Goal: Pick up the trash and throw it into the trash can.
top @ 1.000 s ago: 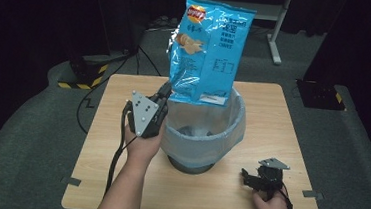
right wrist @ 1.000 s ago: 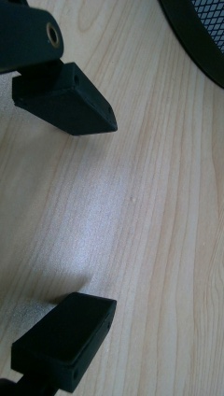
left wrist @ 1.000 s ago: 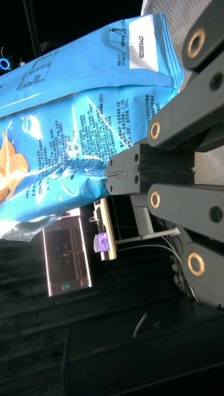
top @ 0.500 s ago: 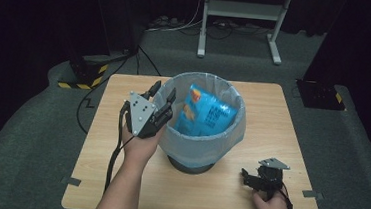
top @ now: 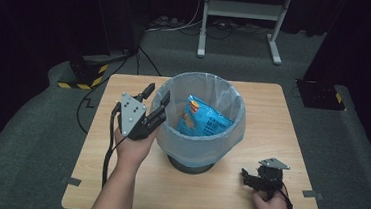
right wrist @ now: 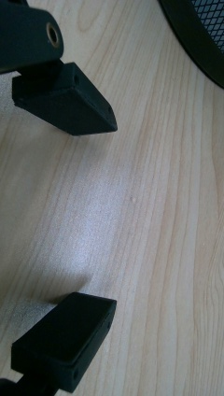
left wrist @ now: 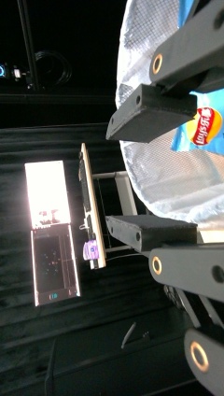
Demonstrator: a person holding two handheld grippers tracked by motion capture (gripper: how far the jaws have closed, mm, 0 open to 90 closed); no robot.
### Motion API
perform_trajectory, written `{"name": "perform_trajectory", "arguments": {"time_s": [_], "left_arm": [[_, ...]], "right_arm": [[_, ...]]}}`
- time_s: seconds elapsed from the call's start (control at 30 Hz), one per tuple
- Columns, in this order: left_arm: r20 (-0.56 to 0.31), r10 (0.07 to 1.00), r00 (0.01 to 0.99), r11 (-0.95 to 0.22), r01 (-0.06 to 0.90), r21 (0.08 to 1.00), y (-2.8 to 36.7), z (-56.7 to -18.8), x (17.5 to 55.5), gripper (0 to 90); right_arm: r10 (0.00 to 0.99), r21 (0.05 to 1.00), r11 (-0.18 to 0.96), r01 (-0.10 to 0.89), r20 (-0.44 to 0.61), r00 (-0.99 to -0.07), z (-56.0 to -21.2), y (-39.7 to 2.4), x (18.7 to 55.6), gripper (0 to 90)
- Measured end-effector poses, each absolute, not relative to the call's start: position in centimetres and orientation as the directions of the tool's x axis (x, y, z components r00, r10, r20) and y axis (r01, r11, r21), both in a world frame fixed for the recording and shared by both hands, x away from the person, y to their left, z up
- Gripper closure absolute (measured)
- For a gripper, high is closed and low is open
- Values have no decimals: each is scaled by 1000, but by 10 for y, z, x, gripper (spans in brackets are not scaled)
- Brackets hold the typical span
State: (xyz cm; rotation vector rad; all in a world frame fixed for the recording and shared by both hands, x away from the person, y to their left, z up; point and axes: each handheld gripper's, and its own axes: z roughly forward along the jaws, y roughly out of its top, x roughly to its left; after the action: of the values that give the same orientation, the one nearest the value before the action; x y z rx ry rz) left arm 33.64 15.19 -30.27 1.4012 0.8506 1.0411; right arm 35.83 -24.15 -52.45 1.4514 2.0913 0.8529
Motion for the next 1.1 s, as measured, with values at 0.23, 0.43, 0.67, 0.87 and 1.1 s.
{"name": "perform_trajectory", "arguments": {"time_s": [0.23,0.43,0.67,0.87,1.1], "left_arm": [[116,945,305,-111,-36,993,171,-310,330,473],[105,955,277,-111,5,994,194,-322,326,452],[95,967,238,-108,40,993,217,-330,319,423],[90,974,207,-105,65,992,233,-332,313,405],[107,977,185,-124,81,989,239,-335,309,378]], "right_arm": [[939,708,254,659,-18,-343,-525,-242,358,131],[939,708,254,659,-18,-343,-525,-242,358,130],[939,708,254,659,-17,-343,-525,-242,358,131],[939,708,254,659,-18,-343,-525,-242,358,130],[939,708,253,659,-17,-343,-525,-242,358,130]]}}
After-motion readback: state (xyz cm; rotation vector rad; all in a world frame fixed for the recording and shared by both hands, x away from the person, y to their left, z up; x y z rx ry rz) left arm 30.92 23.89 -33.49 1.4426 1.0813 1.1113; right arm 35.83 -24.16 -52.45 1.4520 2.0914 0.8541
